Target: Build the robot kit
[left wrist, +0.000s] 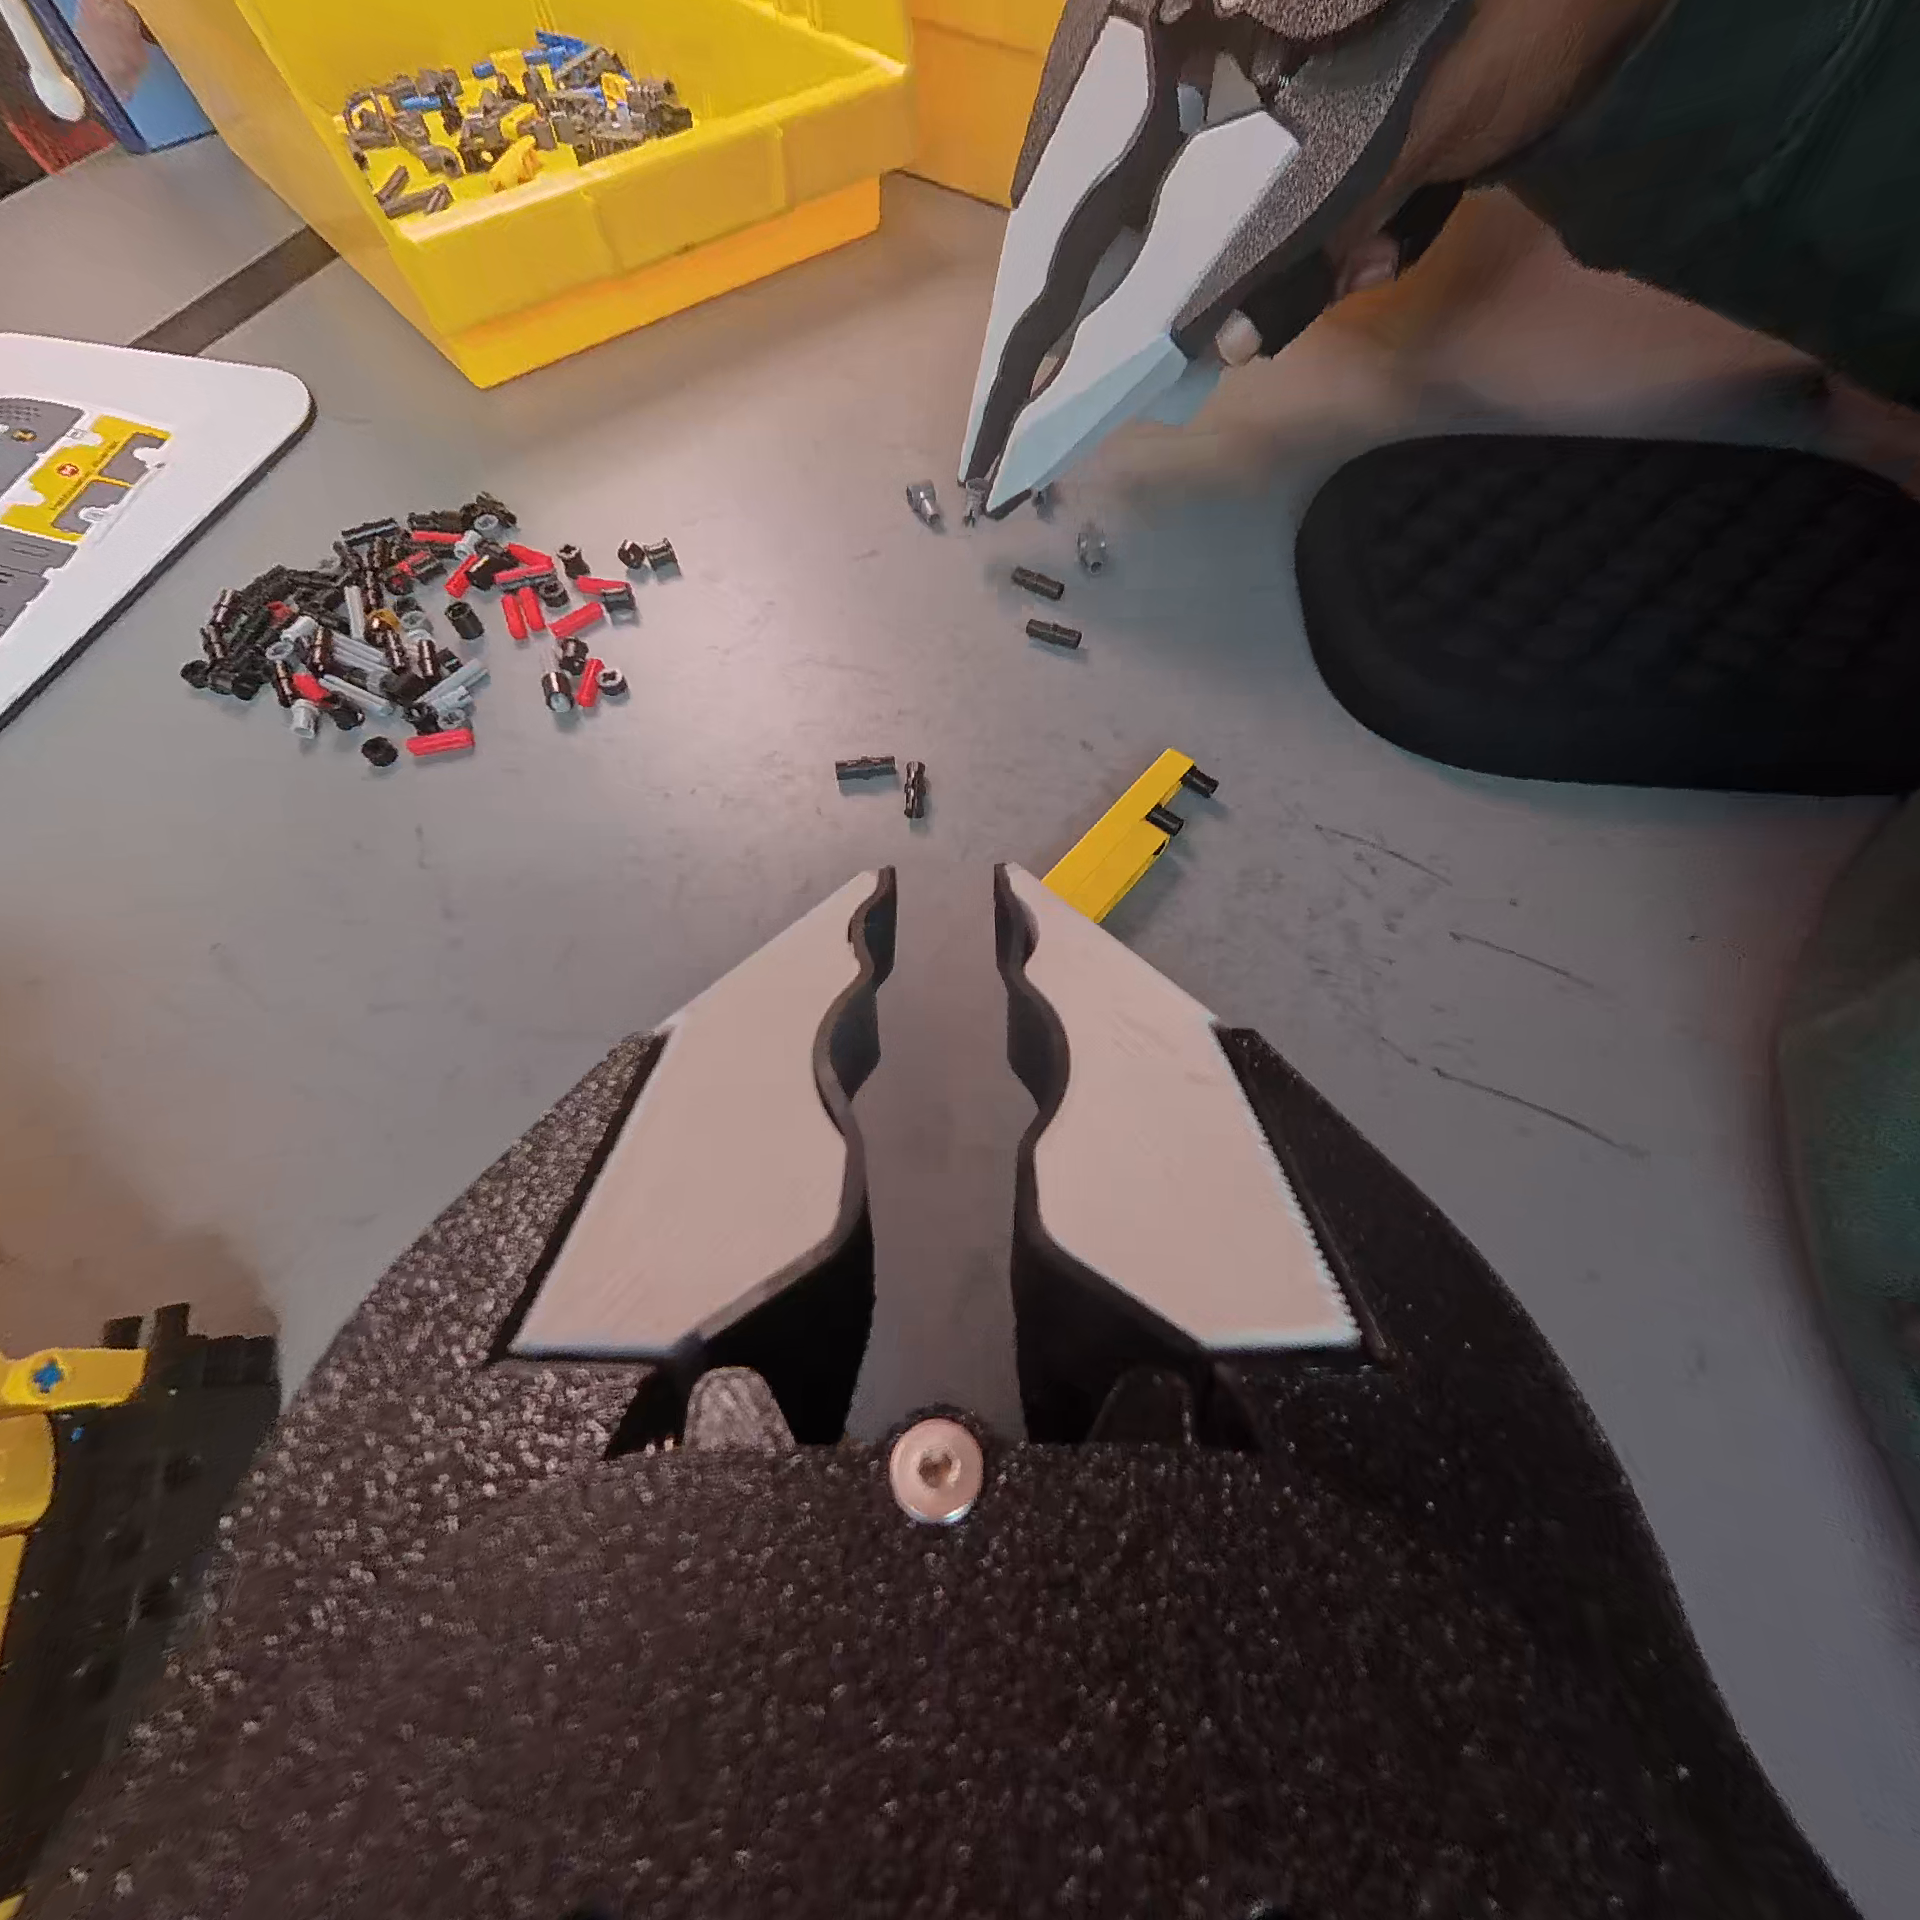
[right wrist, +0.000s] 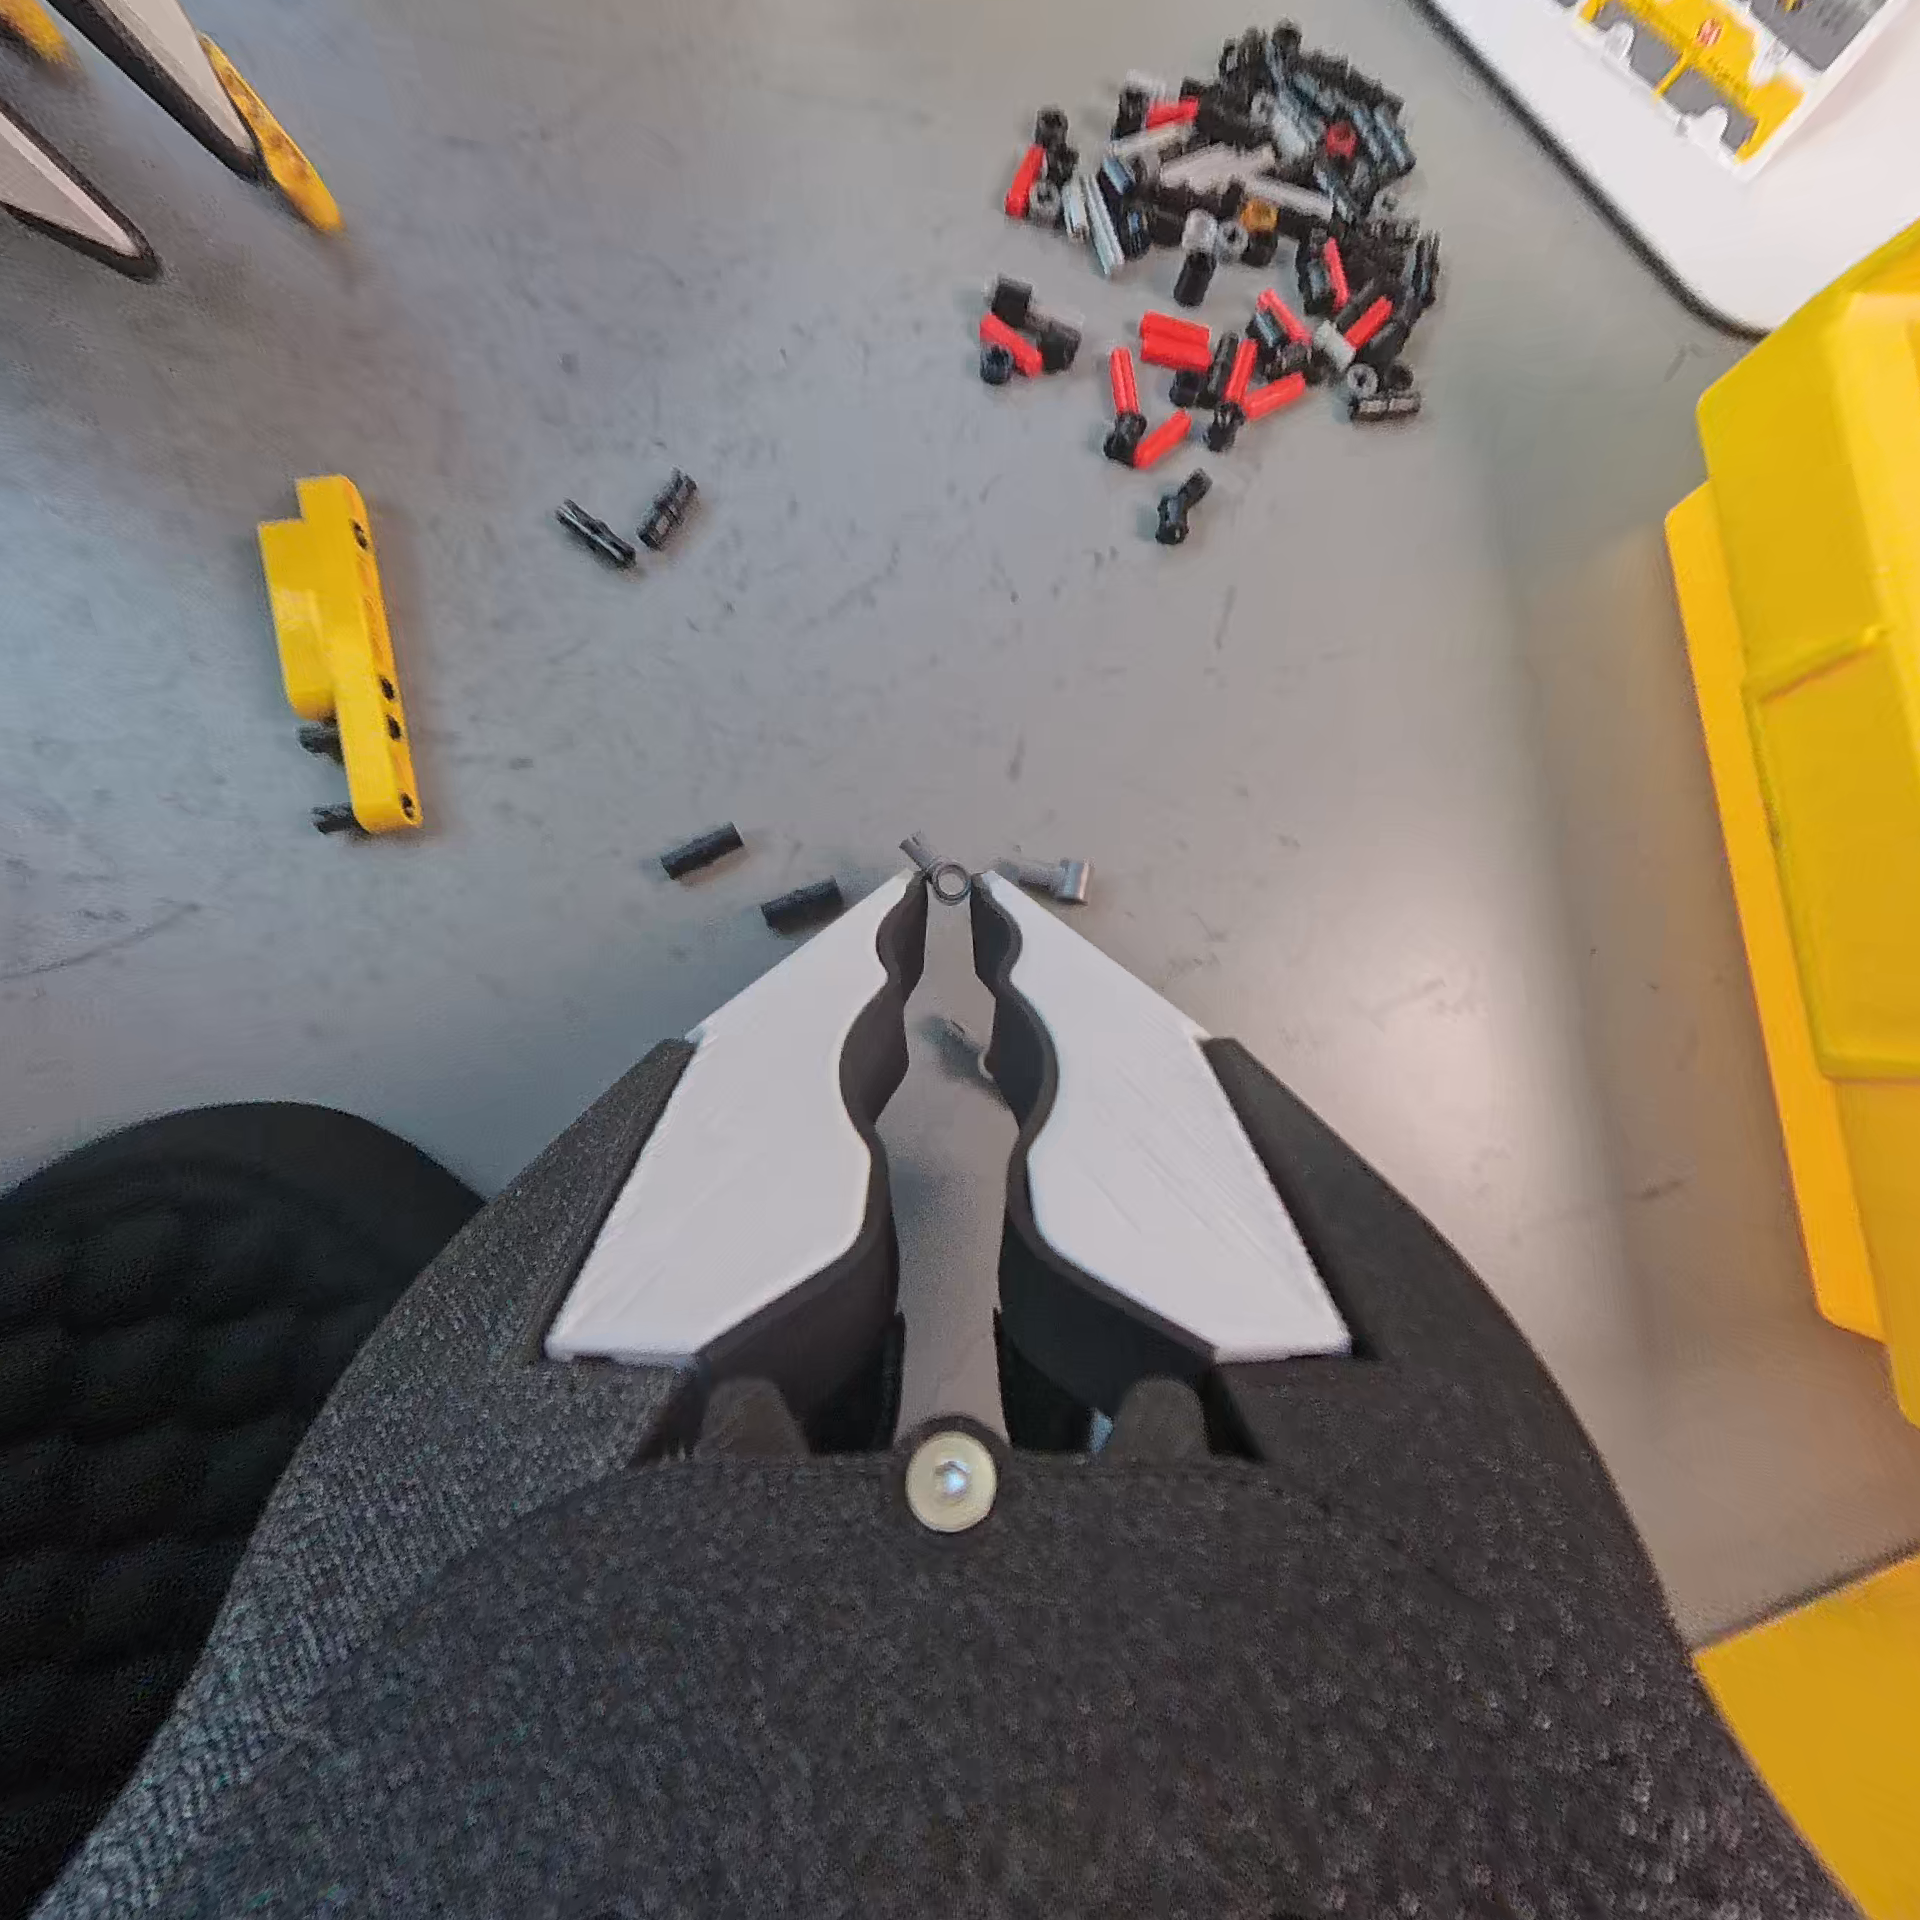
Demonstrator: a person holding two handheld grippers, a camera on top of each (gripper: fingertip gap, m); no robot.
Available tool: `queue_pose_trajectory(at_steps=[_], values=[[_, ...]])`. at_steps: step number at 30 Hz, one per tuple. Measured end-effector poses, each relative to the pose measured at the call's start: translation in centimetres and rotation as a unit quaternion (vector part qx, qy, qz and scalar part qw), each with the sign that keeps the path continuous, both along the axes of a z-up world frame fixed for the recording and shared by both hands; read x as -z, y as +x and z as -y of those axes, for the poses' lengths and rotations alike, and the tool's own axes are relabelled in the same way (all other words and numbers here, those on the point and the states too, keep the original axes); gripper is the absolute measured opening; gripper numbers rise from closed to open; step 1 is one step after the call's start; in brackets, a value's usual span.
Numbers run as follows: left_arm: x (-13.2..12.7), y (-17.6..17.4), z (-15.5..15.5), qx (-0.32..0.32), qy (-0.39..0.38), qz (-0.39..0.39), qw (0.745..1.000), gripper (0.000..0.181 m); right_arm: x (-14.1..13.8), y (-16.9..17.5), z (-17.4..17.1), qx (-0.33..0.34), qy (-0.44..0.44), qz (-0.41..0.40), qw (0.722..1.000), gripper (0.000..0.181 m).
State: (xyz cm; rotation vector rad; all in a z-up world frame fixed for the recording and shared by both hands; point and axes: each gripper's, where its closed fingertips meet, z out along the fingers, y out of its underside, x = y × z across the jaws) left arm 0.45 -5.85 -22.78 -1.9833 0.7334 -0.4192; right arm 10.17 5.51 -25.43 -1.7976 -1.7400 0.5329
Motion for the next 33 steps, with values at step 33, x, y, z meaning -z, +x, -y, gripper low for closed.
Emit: queue_pose_trajectory(at_steps=[33], values=[[-7.4, 0.1, 0.3, 0.008, 0.115, 0.213, 0.970, 0.008, -11.0, -11.0, 12.4, -0.150, -0.350, -0.350, 0.855, 0.007]])
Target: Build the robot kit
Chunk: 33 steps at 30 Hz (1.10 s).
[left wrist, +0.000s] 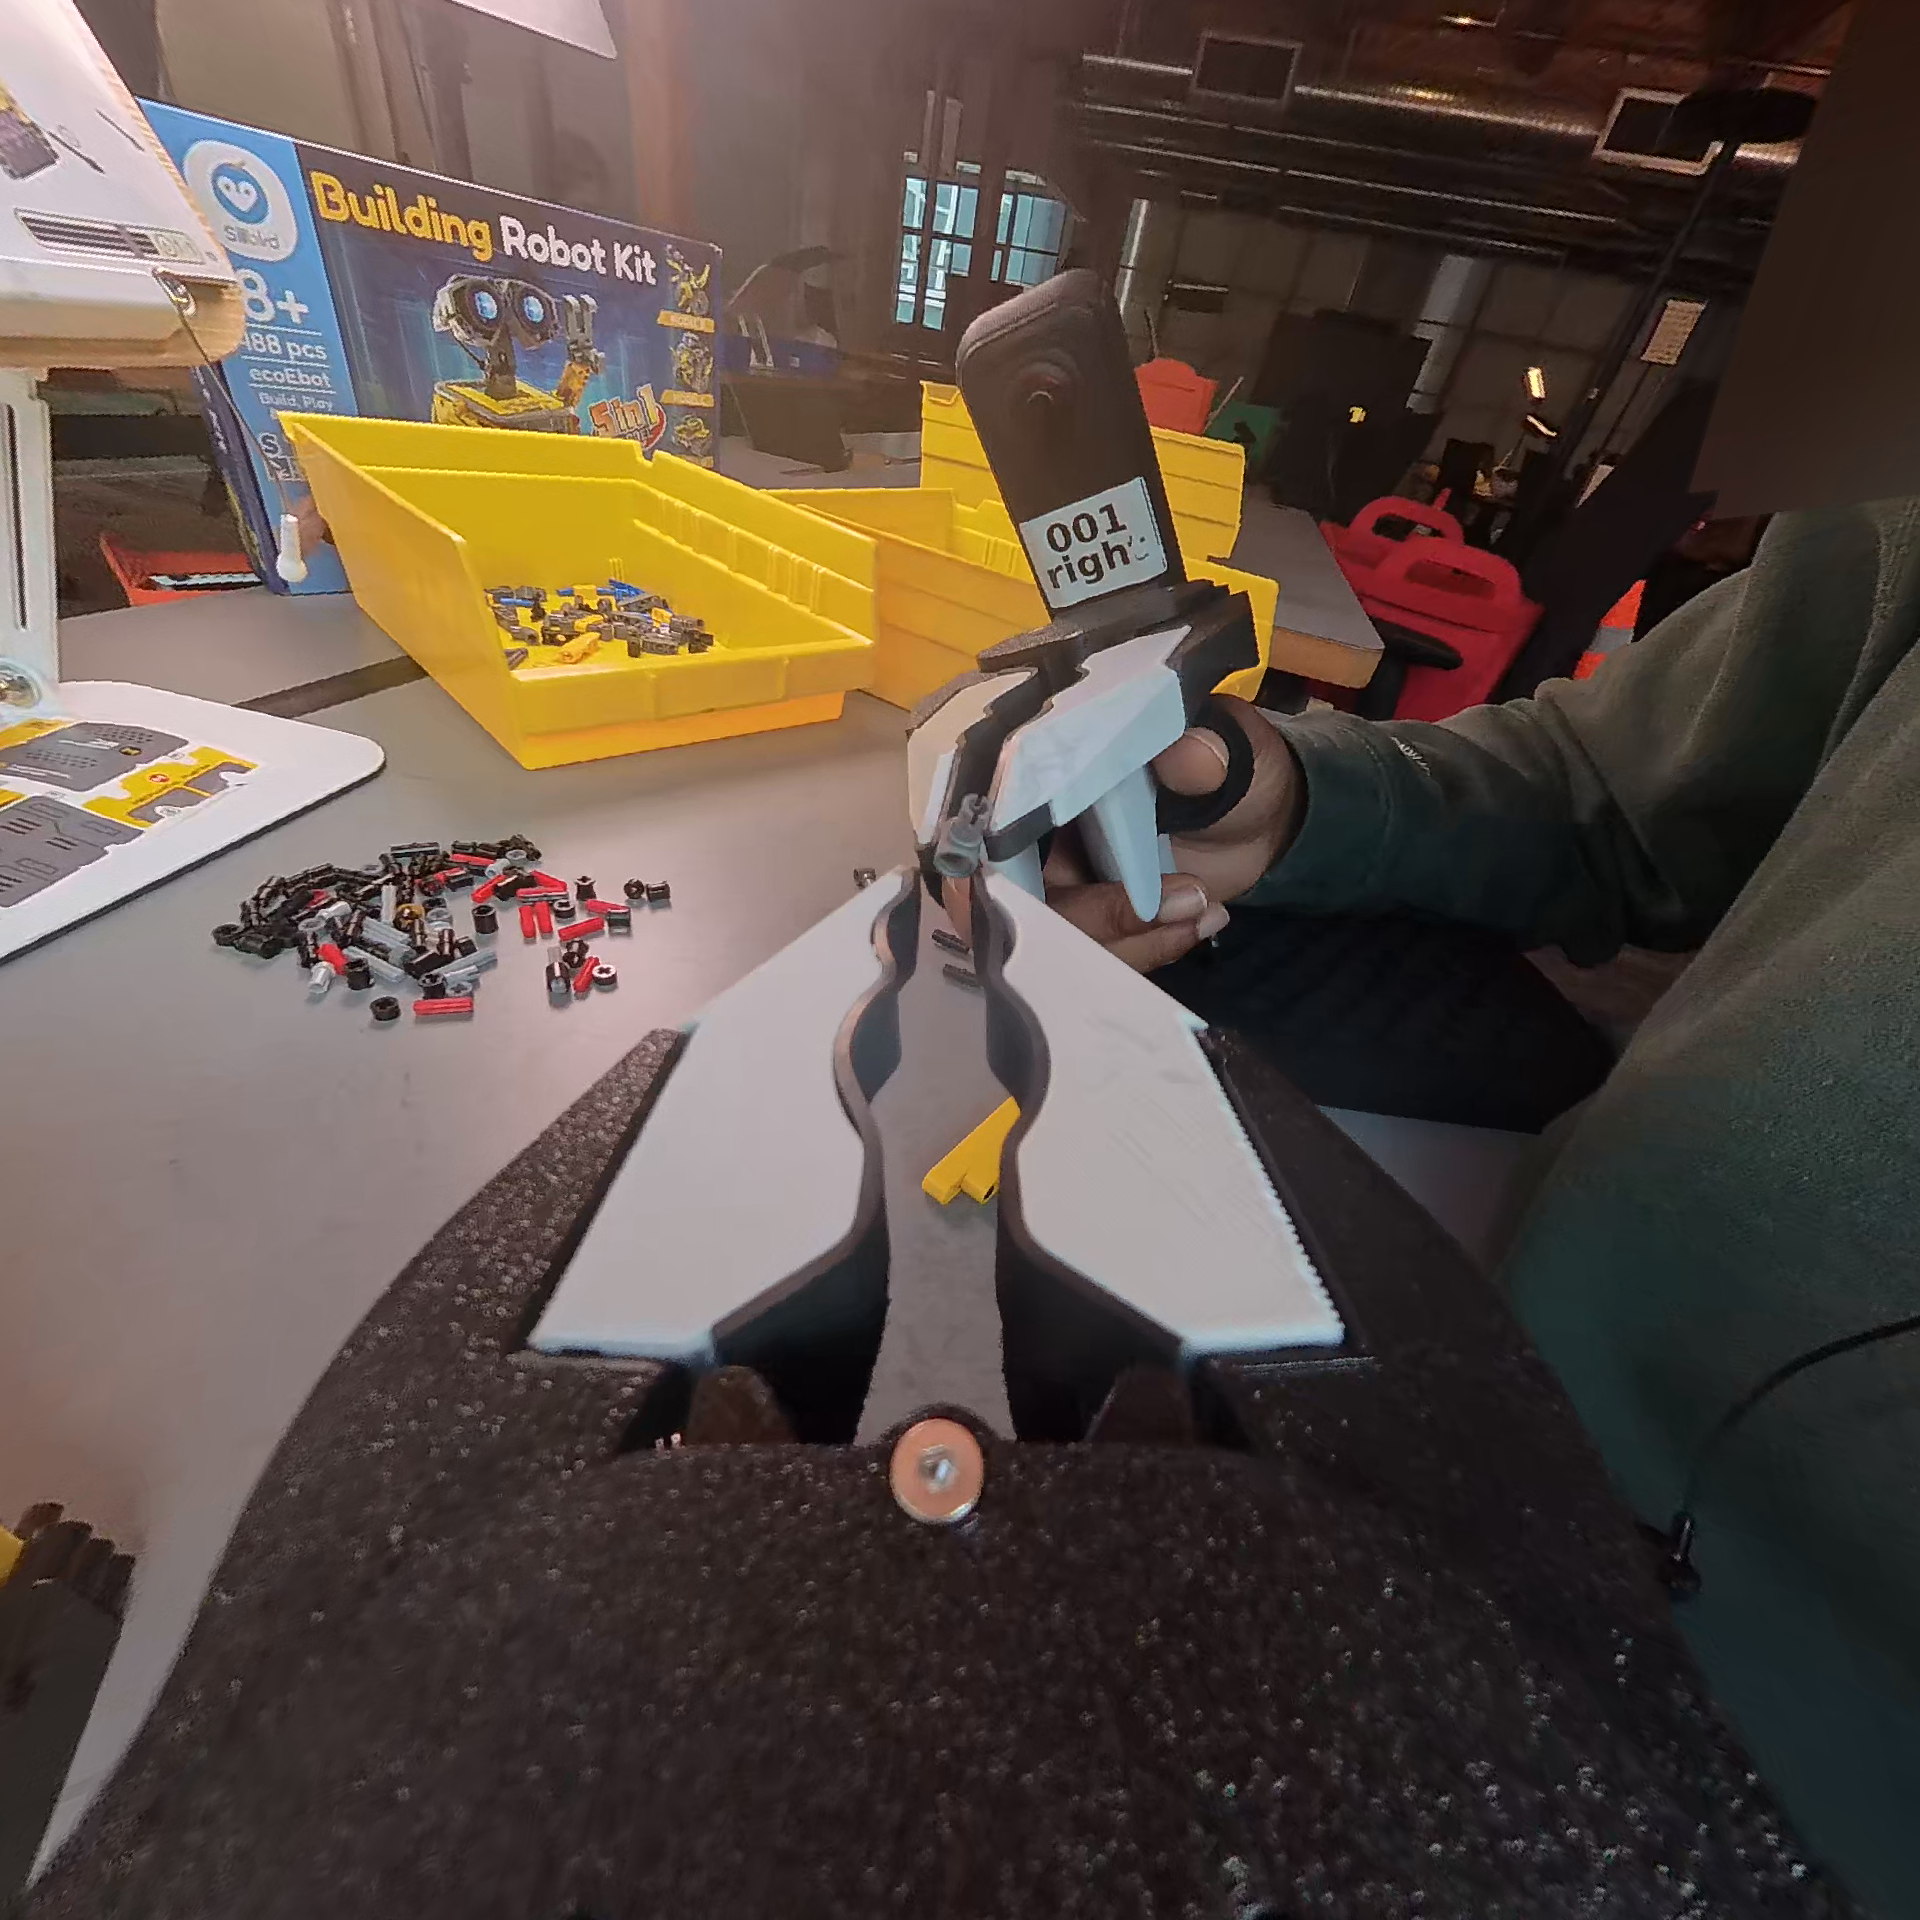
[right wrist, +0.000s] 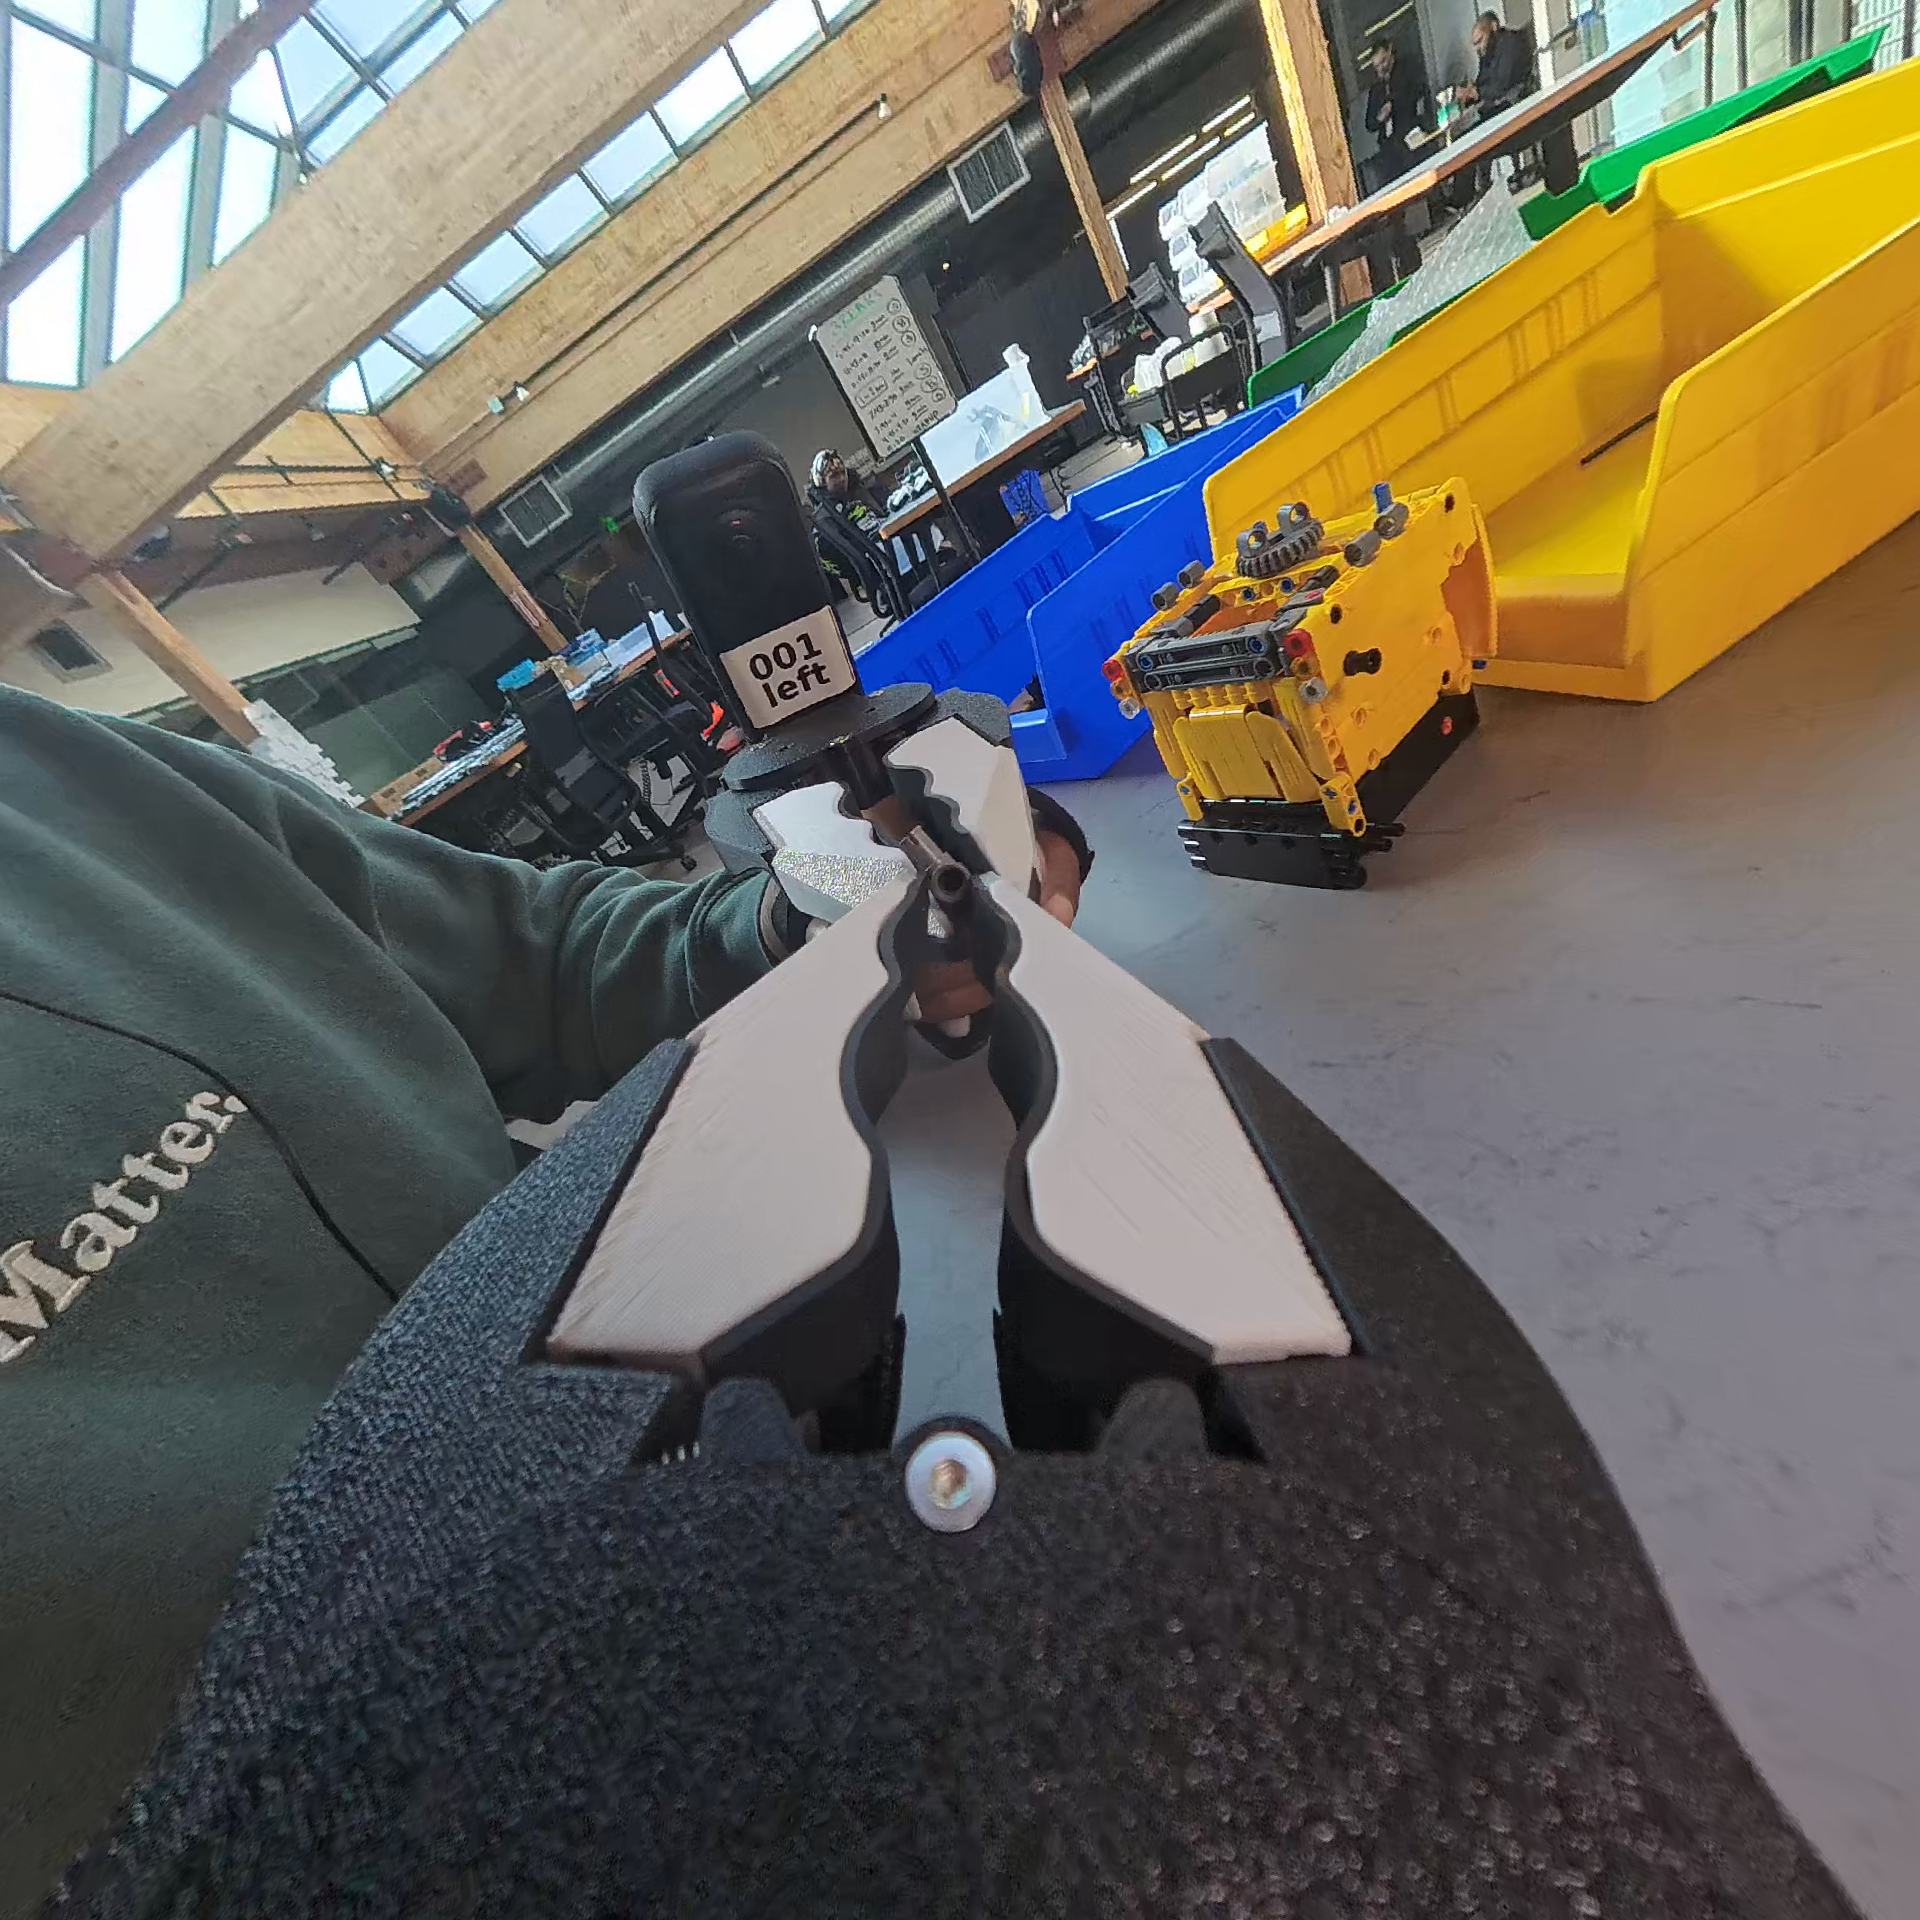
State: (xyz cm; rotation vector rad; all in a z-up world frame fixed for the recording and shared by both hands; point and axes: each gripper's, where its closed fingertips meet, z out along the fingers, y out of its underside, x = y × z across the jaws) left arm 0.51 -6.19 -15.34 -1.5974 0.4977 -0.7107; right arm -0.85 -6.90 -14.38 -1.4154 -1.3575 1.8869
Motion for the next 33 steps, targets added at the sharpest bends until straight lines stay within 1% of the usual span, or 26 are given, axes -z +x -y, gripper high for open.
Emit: queue_pose_trajectory(at_steps=[7, 9, 15, 23, 24, 26, 27, 29, 33], values=[[0.2, 0.1, 0.2, 0.003, 0.005, -0.018, 1.000, 0.006, 0.2, 0.0, 0.2, -0.009, -0.014, 0.004, 1.000, 0.006], [0.4, 0.0, 0.1, 0.002, 0.000, -0.021, 1.000, 0.000, 0.3, 0.1, 0.4, -0.017, -0.013, 0.005, 1.000, 0.006], [0.8, 0.1, 0.3, 0.008, -0.006, -0.031, 0.999, 0.000, 0.6, 0.2, 0.5, -0.016, 0.017, 0.010, 1.000, 0.006], [1.0, -0.4, -0.1, -0.008, -0.010, -0.029, 1.000, 0.000, 0.7, 0.2, 0.3, -0.011, 0.015, 0.008, 1.000, 0.006], [1.1, -0.5, -0.1, -0.010, -0.009, -0.031, 0.999, 0.001, 0.7, 0.2, 0.3, -0.011, 0.014, 0.007, 1.000, 0.006], [1.0, -0.4, -0.1, -0.008, -0.005, -0.032, 0.999, 0.011, 0.8, 0.2, 0.3, -0.009, 0.014, 0.008, 1.000, 0.006], [1.0, -0.3, -0.1, -0.009, -0.003, -0.034, 0.999, 0.013, 0.8, 0.2, 0.3, -0.011, 0.012, 0.009, 1.000, 0.006], [1.0, -0.1, 0.0, -0.005, -0.001, -0.040, 0.999, 0.007, 0.9, 0.1, 0.4, -0.013, 0.010, 0.011, 1.000, 0.006], [1.2, 0.1, 0.1, -0.002, 0.000, -0.049, 0.999, 0.002, 1.1, 0.1, 0.4, -0.014, 0.002, 0.014, 1.000, 0.006]])
